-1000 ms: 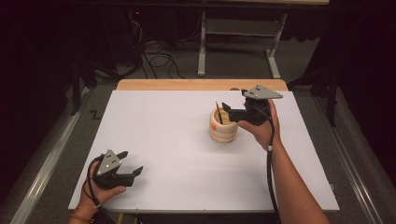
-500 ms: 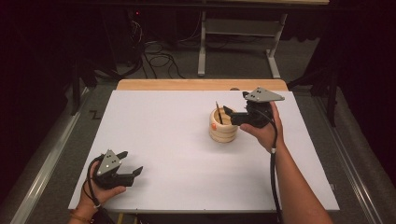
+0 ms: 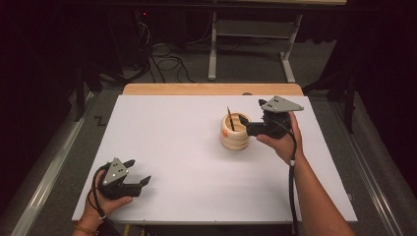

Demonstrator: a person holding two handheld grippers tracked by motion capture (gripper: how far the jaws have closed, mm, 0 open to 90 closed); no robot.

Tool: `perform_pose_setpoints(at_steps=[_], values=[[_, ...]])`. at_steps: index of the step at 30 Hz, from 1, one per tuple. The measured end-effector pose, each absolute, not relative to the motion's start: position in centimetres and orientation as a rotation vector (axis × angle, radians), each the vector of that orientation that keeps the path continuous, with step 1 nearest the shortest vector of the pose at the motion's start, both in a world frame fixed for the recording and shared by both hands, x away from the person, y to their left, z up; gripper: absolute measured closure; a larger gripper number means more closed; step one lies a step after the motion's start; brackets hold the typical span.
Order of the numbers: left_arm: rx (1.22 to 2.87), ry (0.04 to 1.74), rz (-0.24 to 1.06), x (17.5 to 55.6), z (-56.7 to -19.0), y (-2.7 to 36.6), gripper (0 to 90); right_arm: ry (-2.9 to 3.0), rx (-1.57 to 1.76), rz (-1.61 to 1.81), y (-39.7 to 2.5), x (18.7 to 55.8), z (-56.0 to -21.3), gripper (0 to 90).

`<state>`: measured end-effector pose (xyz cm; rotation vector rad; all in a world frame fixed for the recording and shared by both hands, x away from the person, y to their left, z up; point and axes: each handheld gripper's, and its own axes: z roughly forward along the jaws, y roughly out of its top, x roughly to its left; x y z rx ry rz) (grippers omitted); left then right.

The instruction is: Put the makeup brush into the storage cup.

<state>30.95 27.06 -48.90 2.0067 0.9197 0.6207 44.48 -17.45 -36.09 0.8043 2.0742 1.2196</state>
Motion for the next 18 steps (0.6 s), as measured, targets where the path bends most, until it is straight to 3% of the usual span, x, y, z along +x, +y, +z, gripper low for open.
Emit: perform_pose_setpoints(at_steps=[18], values=[[2.009, 0.919, 0.621, 30.9, -48.9, 27.0, 22.0, 2.07, 0.786, 1.198, -19.1, 43.6, -36.3, 17.4]])
